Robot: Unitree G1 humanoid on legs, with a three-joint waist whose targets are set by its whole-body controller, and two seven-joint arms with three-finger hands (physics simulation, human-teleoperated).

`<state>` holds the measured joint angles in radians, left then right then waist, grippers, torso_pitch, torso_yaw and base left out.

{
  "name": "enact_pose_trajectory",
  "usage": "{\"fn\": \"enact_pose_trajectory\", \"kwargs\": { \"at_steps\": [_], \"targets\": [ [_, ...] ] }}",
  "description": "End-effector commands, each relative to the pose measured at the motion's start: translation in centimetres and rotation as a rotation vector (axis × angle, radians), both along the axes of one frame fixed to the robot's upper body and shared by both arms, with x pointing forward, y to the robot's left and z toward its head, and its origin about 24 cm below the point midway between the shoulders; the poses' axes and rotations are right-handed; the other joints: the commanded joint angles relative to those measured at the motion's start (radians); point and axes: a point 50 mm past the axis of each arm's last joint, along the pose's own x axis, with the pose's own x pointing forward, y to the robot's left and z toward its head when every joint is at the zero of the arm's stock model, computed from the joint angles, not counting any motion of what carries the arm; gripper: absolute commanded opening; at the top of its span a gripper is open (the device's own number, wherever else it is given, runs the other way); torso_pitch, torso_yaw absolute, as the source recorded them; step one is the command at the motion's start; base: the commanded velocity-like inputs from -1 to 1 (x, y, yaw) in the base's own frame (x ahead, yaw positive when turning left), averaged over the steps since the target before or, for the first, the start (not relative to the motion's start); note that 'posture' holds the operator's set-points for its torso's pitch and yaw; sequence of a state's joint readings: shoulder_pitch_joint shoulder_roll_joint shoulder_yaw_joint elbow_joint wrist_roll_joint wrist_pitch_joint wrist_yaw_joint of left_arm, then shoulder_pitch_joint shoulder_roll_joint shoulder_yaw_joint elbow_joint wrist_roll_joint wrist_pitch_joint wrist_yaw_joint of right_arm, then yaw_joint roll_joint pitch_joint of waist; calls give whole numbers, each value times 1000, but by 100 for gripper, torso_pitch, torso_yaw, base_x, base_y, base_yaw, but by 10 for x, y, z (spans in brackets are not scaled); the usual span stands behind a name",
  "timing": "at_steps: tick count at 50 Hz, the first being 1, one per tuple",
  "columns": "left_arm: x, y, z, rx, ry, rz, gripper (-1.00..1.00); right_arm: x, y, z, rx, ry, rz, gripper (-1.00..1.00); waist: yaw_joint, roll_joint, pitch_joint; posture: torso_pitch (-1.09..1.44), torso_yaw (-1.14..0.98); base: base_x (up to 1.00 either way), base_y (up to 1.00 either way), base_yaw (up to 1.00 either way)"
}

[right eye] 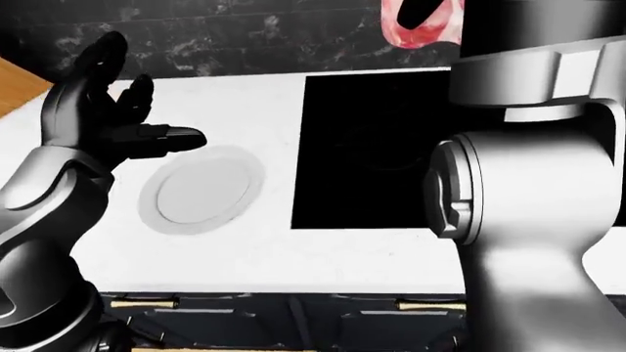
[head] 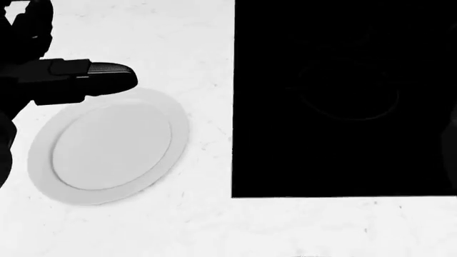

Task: Pick the pork chop from the plate and place it in the pan.

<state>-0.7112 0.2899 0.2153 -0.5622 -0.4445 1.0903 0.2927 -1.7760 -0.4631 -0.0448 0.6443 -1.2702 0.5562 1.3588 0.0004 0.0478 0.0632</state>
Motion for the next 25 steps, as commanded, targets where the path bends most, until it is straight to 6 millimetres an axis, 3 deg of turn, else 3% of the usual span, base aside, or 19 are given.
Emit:
{"fn": "enact_pose_trajectory", "kwargs": {
  "at_steps": [1,3,5,6,7,8,11,15,17,19,20,25],
  "targets": [
    [-4,4,13,-3,-74,20,100,-11,5,16,-20,-83,11,-100,5,-7,-26,0,0,0,0,-29],
    [-4,4,13,-3,-75,20,100,-11,5,16,-20,-82,11,-100,-1,23,-27,0,0,0,0,-29],
    [-4,4,13,-3,-75,19,100,-11,5,15,-20,-80,13,-100,-8,83,-44,0,0,0,0,-28],
    [-4,4,13,-3,-75,19,100,-11,5,15,-20,-78,13,-100,-5,36,-32,0,0,0,0,-29],
    [-4,4,13,-3,-74,19,100,-11,5,15,-20,-77,13,-100,-13,52,-31,0,0,0,0,-30],
    [-3,4,12,-2,-74,19,100,-11,5,15,-20,-78,12,-100,-16,52,-35,0,0,0,0,-23],
    [-4,4,13,-3,-75,19,100,-12,5,15,-20,-77,13,-100,-19,31,-48,0,0,0,0,-17],
    [-5,3,14,-2,-76,17,100,-13,5,15,-14,-72,14,-100,-17,-6,-42,0,0,0,0,-14],
    [-5,3,14,-3,-76,17,100,-14,5,16,-19,-72,12,-100,-6,-45,-46,0,0,0,-11,-7],
    [-5,3,13,-3,-75,16,100,-15,6,18,-21,-74,14,-100,-6,-67,-51,0,0,0,-32,0],
    [-5,3,13,-3,-75,16,100,-15,6,19,-21,-75,14,-100,-3,-43,-47,0,0,0,-37,0],
    [-4,3,14,-4,-74,17,100,-16,6,22,-25,-81,13,-100,-4,-36,-33,0,0,0,-41,0]
  ]
}}
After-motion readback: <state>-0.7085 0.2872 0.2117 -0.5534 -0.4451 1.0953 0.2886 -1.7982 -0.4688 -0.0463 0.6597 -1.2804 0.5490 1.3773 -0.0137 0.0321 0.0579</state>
